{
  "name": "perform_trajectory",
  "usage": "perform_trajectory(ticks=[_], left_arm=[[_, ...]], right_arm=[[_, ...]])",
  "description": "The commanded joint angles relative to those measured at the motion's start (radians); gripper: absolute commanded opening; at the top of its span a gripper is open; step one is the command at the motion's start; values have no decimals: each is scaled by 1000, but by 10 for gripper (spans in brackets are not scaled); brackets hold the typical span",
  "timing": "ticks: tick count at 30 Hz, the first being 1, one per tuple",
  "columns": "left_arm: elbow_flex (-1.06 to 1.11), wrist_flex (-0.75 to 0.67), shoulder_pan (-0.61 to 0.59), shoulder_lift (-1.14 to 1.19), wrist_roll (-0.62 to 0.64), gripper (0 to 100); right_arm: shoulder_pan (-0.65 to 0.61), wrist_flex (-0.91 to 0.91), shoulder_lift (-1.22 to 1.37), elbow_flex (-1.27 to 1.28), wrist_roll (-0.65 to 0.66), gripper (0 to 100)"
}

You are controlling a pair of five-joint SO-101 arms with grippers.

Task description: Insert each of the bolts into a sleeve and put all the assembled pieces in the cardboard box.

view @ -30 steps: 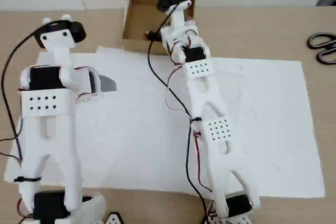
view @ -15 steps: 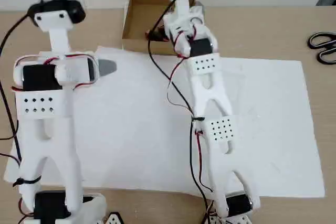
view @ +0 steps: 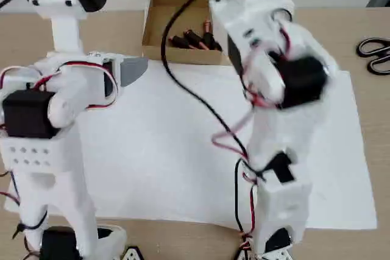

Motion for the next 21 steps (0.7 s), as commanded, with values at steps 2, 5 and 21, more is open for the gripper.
perform_trajectory(ticks=[2,5,21], left_arm=[[2,17,8,-167,51,313],[71,17,0,-252,97,313],[757,9,0,-560,103,313]], right_arm=[[7,33,-245,-31,8,298],[7,44,-355,-29,8,298],[228,22,-947,1459,2,298]])
